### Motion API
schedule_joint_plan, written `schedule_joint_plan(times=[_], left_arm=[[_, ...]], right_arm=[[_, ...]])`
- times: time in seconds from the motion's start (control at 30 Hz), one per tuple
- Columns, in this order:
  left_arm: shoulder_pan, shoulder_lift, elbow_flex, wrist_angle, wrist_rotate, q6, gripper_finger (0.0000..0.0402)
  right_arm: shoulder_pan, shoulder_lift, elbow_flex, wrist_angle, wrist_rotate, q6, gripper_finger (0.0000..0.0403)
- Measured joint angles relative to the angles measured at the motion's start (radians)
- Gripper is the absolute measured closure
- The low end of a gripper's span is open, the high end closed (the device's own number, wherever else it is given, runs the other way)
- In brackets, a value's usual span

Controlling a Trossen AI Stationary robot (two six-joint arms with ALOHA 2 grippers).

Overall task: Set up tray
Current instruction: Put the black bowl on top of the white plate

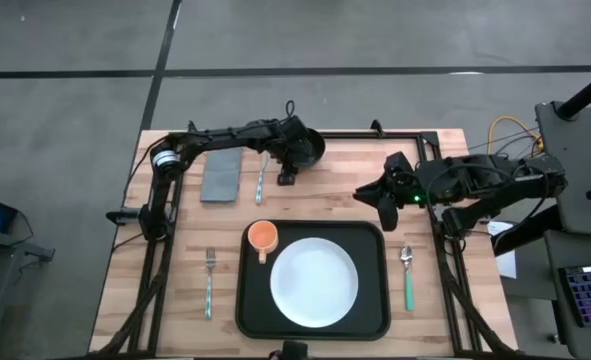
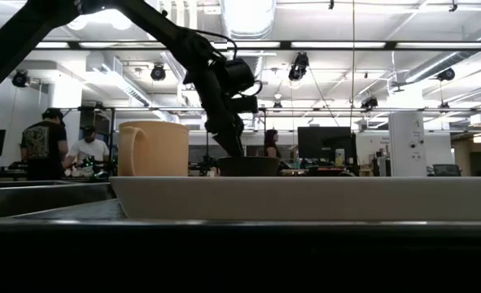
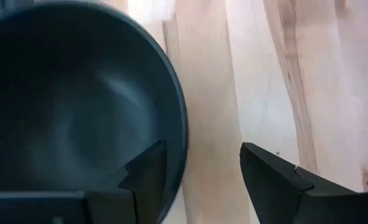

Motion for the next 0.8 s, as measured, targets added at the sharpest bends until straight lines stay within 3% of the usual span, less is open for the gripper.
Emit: schedule_joint_plan(times=[0.27,0.37,0.53,0.8], left_arm=[[0.01,0.0,-0.026,0.038,-0.003,0.0,0.0234],[0.012,0.0,-0.023,0.047,-0.006,0.0,0.0275],[0.017,0.0,-0.015,0.052,-0.011,0.0,0.0379],[-0.002,-0.025,-0.014,0.034,-0.063,-0.06,0.0399]], right_arm=[[0.0,0.0,0.0,0.047,-0.021,-0.03,0.0335],[0.0,0.0,0.0,0.066,-0.025,-0.035,0.0335],[0.0,0.0,0.0,0.099,-0.025,-0.051,0.0335],[0.0,0.0,0.0,0.11,-0.024,-0.093,0.0335]])
